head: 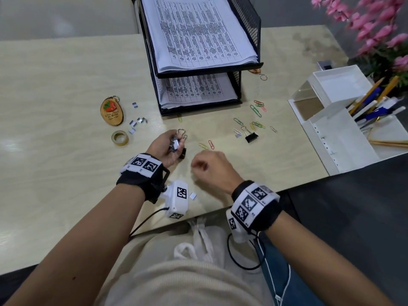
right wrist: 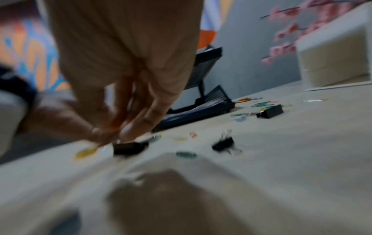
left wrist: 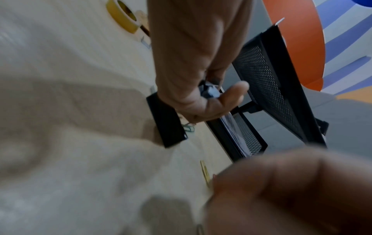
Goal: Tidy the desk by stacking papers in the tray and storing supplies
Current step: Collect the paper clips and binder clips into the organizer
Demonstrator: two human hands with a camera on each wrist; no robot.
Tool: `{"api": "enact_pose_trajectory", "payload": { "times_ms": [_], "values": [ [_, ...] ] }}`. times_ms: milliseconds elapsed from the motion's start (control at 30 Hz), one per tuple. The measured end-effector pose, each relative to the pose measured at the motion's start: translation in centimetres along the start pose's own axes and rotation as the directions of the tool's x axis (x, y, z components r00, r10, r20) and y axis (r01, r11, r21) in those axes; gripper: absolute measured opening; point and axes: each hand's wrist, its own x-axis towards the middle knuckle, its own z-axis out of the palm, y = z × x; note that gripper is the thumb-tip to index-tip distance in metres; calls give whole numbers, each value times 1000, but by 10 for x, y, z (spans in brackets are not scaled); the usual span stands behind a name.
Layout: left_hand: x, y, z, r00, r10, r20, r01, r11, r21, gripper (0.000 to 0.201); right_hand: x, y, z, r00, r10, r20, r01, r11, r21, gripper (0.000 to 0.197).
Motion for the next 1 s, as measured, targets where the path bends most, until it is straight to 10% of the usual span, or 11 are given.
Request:
{"api": "enact_pose_trajectory", "payload": {
  "times_ms": [133, 267, 467, 600, 1000],
  "values": [
    [-1, 7, -8, 999, 32, -28, -32, 999, -1, 41, -11, 10, 19, 907, -60, 417, 183, 948, -261, 27],
    [-1, 3, -13, 999, 38, -37, -36, 998, 57, 40, -11, 14, 25, 862, -68, 503, 259, 911, -321, 24],
    [2, -5, 7, 998, 62, 14, -64, 989, 136, 39, 5, 38, -18, 998, 39, 54, -27, 979, -201, 16],
    [3, -11, 24, 998, 57, 12, -58, 994, 90, 39, 33, 66, -59, 954, 132, -270, -196, 954, -227, 18],
    [9, -36, 50, 995, 23, -97, -25, 1000, -19, 39, 59, 94, -72, 995, 63, -74, -90, 888, -451, 19]
  ]
}}
